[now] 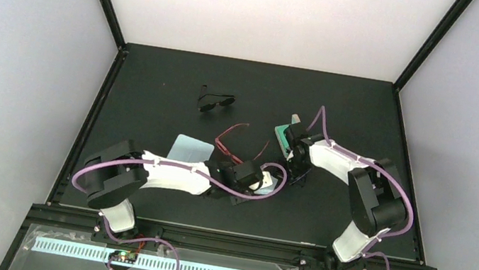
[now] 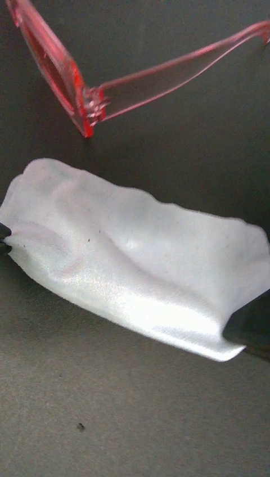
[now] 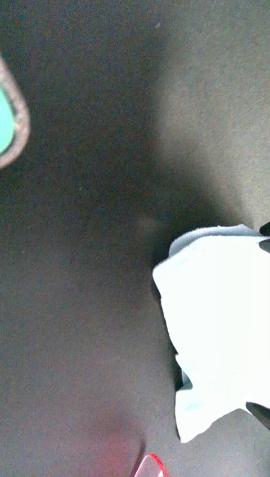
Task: Organize the sunglasses
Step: Pick up the glasses cleaning cloth from the center of the board.
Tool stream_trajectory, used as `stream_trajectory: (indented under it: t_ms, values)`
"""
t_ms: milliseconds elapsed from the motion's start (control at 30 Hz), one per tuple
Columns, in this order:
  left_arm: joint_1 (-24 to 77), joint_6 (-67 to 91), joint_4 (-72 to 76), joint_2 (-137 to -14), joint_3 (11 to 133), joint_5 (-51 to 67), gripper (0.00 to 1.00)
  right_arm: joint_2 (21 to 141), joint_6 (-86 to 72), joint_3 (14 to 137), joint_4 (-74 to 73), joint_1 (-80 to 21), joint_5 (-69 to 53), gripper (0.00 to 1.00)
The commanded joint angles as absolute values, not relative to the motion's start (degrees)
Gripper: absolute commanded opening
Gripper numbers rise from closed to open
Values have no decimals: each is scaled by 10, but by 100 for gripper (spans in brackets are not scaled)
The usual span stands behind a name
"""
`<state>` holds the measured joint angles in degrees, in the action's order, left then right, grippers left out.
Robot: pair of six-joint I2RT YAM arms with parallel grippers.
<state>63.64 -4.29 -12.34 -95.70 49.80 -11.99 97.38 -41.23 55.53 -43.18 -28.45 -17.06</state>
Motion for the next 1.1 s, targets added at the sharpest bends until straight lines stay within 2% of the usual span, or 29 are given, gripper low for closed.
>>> stream_trajectory:
  t_ms: [0, 533, 1067]
  values:
    - [623, -43, -162, -943, 550, -95, 1, 948, -445, 567, -466, -277, -170, 1]
    - [572, -53, -213, -958, 646, -28, 2, 880, -564, 560, -496, -253, -163, 1]
    - [494, -72, -262, -1052, 781, 35, 2, 898, -711, 599, -505, -222, -160, 1]
